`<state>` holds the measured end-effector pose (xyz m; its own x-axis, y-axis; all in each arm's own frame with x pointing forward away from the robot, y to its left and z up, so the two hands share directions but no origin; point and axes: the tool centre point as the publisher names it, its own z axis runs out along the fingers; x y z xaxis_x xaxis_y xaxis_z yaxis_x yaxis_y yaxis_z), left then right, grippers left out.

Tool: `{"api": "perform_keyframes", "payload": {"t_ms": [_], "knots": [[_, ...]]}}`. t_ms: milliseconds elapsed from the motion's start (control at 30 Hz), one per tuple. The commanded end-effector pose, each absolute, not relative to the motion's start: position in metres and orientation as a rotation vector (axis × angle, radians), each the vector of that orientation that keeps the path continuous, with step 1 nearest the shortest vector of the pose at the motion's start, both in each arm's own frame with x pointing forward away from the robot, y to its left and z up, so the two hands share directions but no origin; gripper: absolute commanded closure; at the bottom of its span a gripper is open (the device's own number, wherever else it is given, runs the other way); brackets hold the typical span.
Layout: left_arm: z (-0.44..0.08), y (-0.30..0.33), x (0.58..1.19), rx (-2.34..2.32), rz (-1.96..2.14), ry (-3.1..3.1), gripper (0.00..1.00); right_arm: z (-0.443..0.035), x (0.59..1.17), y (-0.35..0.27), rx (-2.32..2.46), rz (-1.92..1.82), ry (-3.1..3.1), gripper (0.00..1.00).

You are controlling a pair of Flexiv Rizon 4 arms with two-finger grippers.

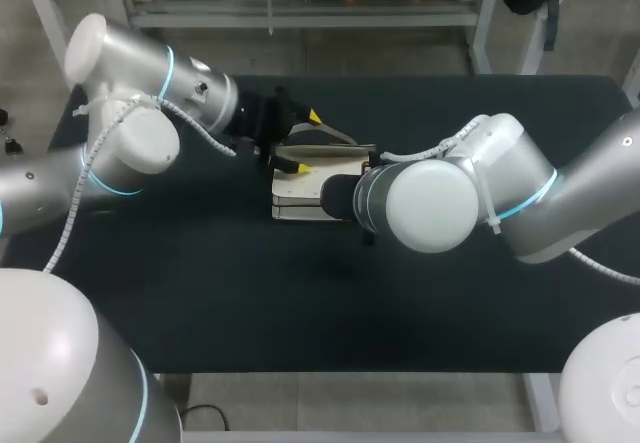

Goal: Pick up the bag, open it, inspect its contents, close it, and place it on the opposite side

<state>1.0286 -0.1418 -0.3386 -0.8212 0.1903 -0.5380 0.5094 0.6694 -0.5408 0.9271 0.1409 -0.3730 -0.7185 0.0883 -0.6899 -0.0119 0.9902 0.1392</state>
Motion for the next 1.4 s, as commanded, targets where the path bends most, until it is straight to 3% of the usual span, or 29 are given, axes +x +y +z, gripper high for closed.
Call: {"api": "perform_keyframes", "payload": {"t_ms": [33, 200, 600, 633, 700, 767, 833, 867, 1267, 1300, 1333, 1367, 1400], "knots": [[-0.346, -0.149, 1.040, 0.518, -0.985, 2.448, 0.00, -0.378, 0.924, 0.137, 0.049, 0.188, 2.324, 1.00], [-0.350, -0.151, 1.053, 0.441, -1.014, 2.474, 0.02, -0.378, 0.924, 0.137, 0.049, 0.188, 2.324, 1.00], [-0.354, -0.152, 1.065, 0.373, -1.021, 2.532, 0.29, -0.378, 0.924, 0.137, 0.049, 0.188, 2.324, 1.00], [-0.355, -0.152, 1.065, 0.370, -1.023, 2.536, 0.51, -0.378, 0.924, 0.137, 0.049, 0.188, 2.324, 1.00], [-0.355, -0.152, 1.066, 0.362, -1.028, 2.545, 0.63, -0.378, 0.924, 0.137, 0.049, 0.188, 2.324, 1.00], [-0.356, -0.152, 1.067, 0.354, -1.030, 2.554, 0.66, -0.378, 0.924, 0.137, 0.049, 0.188, 2.324, 1.00], [-0.357, -0.152, 1.069, 0.344, -1.040, 2.568, 0.83, -0.378, 0.924, 0.137, 0.049, 0.188, 2.324, 1.00], [-0.358, -0.152, 1.069, 0.342, -1.041, 2.570, 1.00, -0.378, 0.924, 0.137, 0.049, 0.188, 2.324, 1.00], [-0.355, -0.149, 1.071, 0.329, -1.068, 2.568, 1.00, -0.376, 0.925, 0.137, 0.061, 0.181, 2.331, 1.00], [-0.354, -0.148, 1.071, 0.329, -1.069, 2.564, 1.00, -0.375, 0.925, 0.137, 0.067, 0.176, 2.331, 0.70], [-0.353, -0.148, 1.071, 0.329, -1.069, 2.561, 1.00, -0.374, 0.925, 0.137, 0.068, 0.176, 2.332, 0.51], [-0.351, -0.148, 1.071, 0.330, -1.070, 2.557, 1.00, -0.371, 0.924, 0.137, 0.069, 0.179, 2.334, 0.05], [-0.350, -0.148, 1.071, 0.332, -1.070, 2.554, 1.00, -0.369, 0.923, 0.137, 0.070, 0.180, 2.335, 0.00]]}}
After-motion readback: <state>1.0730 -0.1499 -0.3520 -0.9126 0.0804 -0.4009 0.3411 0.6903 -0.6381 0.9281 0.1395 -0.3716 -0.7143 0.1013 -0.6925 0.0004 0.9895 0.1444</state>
